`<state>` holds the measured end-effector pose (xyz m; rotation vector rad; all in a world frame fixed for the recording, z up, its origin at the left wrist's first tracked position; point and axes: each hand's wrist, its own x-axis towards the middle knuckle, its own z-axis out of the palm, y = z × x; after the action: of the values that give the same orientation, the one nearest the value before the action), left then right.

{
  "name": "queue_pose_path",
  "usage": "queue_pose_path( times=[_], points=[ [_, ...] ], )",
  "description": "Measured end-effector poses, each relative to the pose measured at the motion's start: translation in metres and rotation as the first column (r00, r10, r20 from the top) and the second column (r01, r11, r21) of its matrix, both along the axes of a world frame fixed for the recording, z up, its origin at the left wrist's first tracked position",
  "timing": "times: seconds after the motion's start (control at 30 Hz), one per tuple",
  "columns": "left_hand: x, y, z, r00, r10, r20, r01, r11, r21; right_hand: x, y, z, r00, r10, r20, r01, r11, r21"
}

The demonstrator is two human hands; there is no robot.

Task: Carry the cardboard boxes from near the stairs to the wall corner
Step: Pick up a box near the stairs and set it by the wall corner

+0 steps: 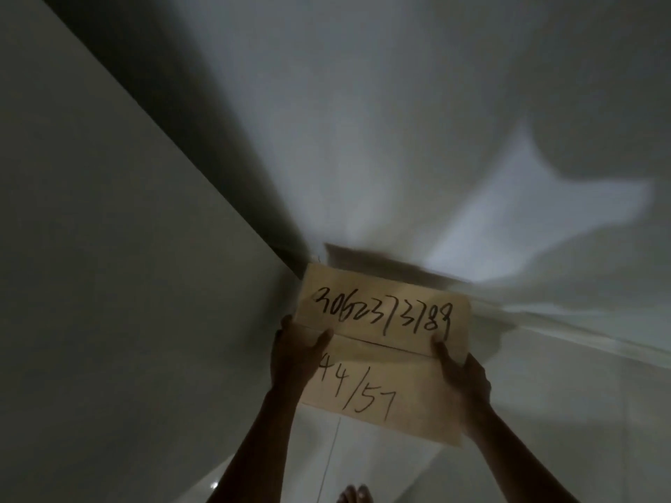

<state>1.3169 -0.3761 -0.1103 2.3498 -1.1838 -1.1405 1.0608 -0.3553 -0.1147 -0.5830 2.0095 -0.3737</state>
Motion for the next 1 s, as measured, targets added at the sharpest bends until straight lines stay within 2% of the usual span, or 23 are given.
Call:
queue_pose_path(
  times=[0.13,0.2,0.3,0.37,0.53,0.67,0.8,0.87,1.0],
  points=[
    [0.006,-0.005,-0.057,0.998,-0.030,0.051,0.032,0.998,-0.049,0.010,-0.011,-0.050,0.999,-0.041,0.008,0.042,0.997,-0.057],
    [0.001,-0.002,-0.071,0.973,-0.163,0.162,0.179,0.980,-0.091,0.015,-0.016,-0.066,0.998,-0.064,0.000,0.064,0.995,-0.081],
    [-0.006,0.008,-0.088,0.887,-0.367,0.279,0.421,0.892,-0.165,0.028,-0.025,-0.080,0.996,-0.077,0.049,0.081,0.993,-0.083],
    [-0.003,0.011,-0.096,0.839,-0.434,0.328,0.498,0.855,-0.142,0.036,-0.029,-0.086,0.994,-0.065,0.087,0.072,0.994,-0.082],
    [0.005,0.010,-0.101,0.797,-0.492,0.352,0.551,0.830,-0.088,0.039,-0.032,-0.087,0.992,-0.034,0.117,0.045,0.995,-0.087],
    [0.003,0.007,-0.087,0.792,-0.520,0.321,0.547,0.837,0.005,0.032,-0.036,-0.078,0.991,0.042,0.128,-0.040,0.999,-0.017],
    [-0.004,0.004,-0.037,0.808,-0.525,0.267,0.516,0.850,0.108,0.022,-0.031,-0.032,0.993,0.118,-0.017,-0.117,0.992,0.035],
    [-0.015,0.004,0.007,0.779,-0.567,0.267,0.544,0.823,0.162,0.007,-0.022,0.008,0.986,0.151,-0.076,-0.148,0.988,0.040],
    [-0.055,0.005,0.135,0.699,-0.676,0.232,0.658,0.736,0.162,-0.044,0.010,0.137,0.971,0.176,-0.161,-0.172,0.984,0.040]
  ],
)
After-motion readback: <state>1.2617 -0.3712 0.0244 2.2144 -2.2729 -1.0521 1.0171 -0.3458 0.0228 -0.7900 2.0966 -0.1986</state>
